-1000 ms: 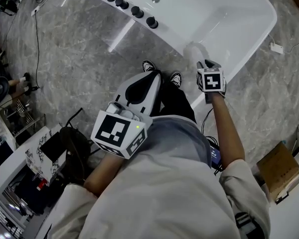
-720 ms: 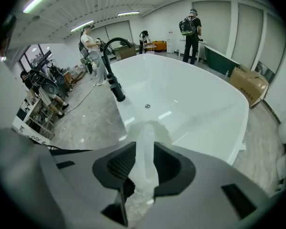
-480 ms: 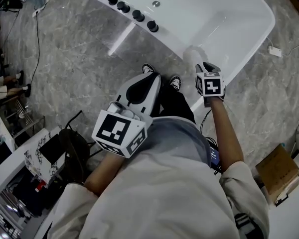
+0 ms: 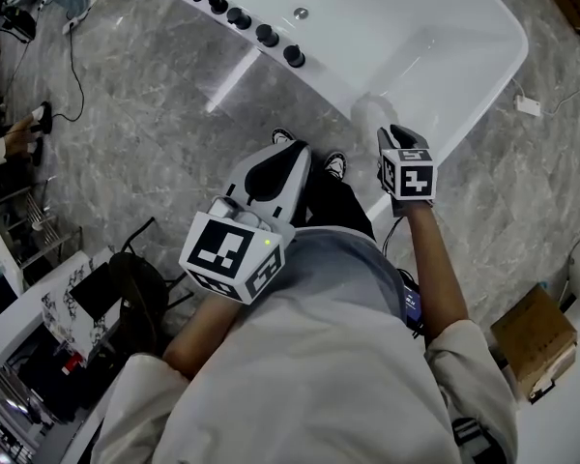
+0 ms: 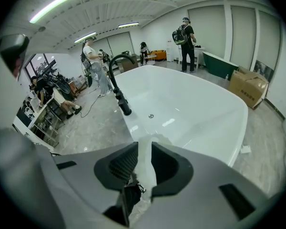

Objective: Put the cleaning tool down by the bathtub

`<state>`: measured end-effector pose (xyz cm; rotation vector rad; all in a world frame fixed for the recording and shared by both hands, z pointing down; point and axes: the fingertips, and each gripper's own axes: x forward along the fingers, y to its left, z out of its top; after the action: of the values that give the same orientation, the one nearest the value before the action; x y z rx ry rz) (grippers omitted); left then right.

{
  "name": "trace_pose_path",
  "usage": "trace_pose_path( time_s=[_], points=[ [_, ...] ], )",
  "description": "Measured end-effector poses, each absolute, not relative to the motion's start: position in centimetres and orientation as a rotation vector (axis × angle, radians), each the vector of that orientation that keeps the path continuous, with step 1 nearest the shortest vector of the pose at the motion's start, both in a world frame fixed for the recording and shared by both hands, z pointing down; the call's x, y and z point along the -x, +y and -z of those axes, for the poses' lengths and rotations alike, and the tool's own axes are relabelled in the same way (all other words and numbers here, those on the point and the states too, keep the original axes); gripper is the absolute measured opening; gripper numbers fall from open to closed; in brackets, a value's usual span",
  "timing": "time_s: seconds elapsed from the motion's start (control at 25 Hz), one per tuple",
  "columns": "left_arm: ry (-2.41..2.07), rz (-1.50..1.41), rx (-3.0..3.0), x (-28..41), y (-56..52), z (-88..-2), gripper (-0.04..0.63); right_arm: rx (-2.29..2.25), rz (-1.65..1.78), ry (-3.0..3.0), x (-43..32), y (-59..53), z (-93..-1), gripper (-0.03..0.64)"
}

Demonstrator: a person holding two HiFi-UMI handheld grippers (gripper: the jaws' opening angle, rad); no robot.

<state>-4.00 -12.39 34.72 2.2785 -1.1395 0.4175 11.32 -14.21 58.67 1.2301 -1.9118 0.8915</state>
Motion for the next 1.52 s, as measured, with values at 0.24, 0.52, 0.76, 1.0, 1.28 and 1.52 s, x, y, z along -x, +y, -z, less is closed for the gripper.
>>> trace_pose_path(
  time_s=[0.24, 0.52, 0.76, 1.0, 1.28, 1.52],
  points=[
    [-1.137, -0.409, -2.28, 3.8, -12.4, -34.5, 0.009, -1.249, -0.883, -1.959, -11.1, -14.4, -56.3, 0.08],
    [-1.136, -0.401, -2.289, 3.7, -12.5, -34.5, 0.009, -1.275, -0.876, -2.021, -10.8, -14.4, -53.6, 0.069],
    [-1.132, -0.388, -2.306, 3.5, -12.8, -34.1, 0.009, -1.336, -0.869, -2.069, -11.0, -14.4, -50.4, 0.066],
    [-1.114, -0.376, -2.332, 3.0, -13.2, -33.7, 0.009, -1.371, -0.843, -2.13, -11.0, -14.4, -47.2, 0.058],
    [-1.098, -0.363, -2.352, 2.6, -13.4, -33.2, 0.009, -1.392, -0.804, -2.2, -10.9, -14.5, -43.4, 0.046],
    [-1.092, -0.349, -2.372, 2.4, -13.5, -32.9, 0.009, -1.417, -0.777, -2.27, -10.9, -14.5, -40.1, 0.046]
  ],
)
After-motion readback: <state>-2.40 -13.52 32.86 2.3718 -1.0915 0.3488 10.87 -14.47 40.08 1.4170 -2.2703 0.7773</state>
